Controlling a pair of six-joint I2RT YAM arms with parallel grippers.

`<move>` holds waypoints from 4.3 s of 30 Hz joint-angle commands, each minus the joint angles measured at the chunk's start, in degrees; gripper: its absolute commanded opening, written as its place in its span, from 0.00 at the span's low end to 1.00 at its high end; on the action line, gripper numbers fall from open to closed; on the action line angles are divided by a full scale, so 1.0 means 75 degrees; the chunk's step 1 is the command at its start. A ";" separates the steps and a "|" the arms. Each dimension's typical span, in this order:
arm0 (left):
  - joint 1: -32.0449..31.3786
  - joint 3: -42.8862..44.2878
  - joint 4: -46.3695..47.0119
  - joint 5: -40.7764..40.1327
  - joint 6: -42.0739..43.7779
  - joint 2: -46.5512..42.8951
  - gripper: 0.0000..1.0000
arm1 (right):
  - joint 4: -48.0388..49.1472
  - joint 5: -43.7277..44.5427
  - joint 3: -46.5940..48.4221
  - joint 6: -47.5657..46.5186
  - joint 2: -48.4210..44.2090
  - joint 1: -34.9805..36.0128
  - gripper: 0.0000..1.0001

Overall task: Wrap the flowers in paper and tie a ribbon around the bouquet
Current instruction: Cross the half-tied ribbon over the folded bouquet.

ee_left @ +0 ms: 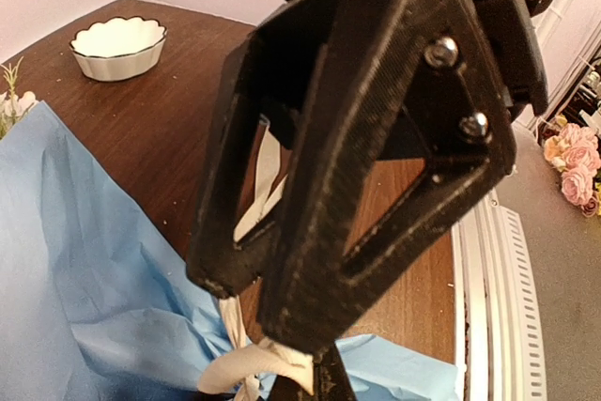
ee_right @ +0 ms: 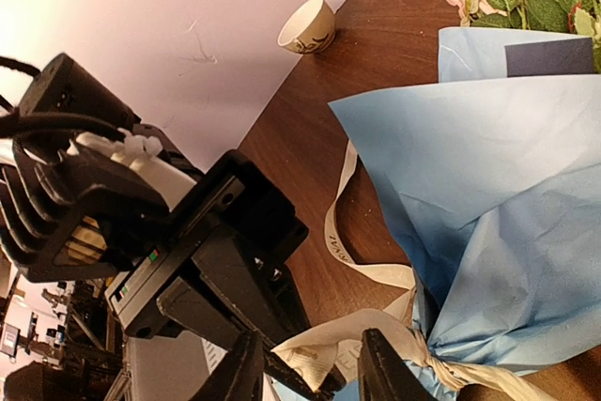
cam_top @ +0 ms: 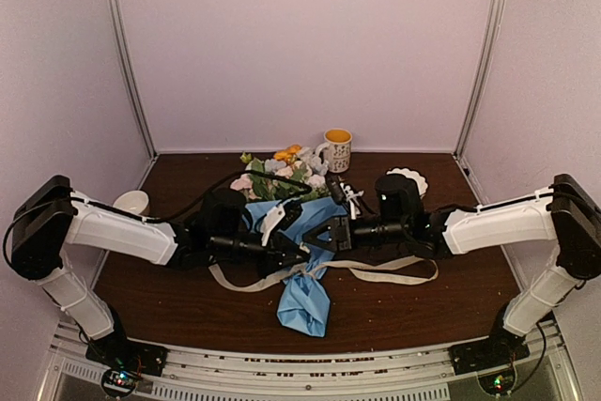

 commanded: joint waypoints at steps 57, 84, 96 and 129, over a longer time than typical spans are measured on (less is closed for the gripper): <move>0.0207 0.0540 0.0171 0.0659 -0.0484 0.0071 0.00 | 0.1084 0.1563 -0.1347 -0.0973 -0.0815 0.0818 0.28; 0.0641 0.0829 0.0193 0.1085 -0.0386 0.0183 0.03 | 0.1920 0.2446 -0.1609 -0.1482 -0.0602 0.1080 0.35; 0.0638 0.0500 0.1436 0.1329 -0.1309 0.0362 0.00 | 0.3368 0.2722 -0.1836 -0.0836 0.0003 0.1239 0.34; 0.0711 0.0050 0.3282 0.1330 -0.2548 0.1102 0.00 | 0.3571 0.2796 -0.1020 -0.0559 0.1614 0.1245 0.29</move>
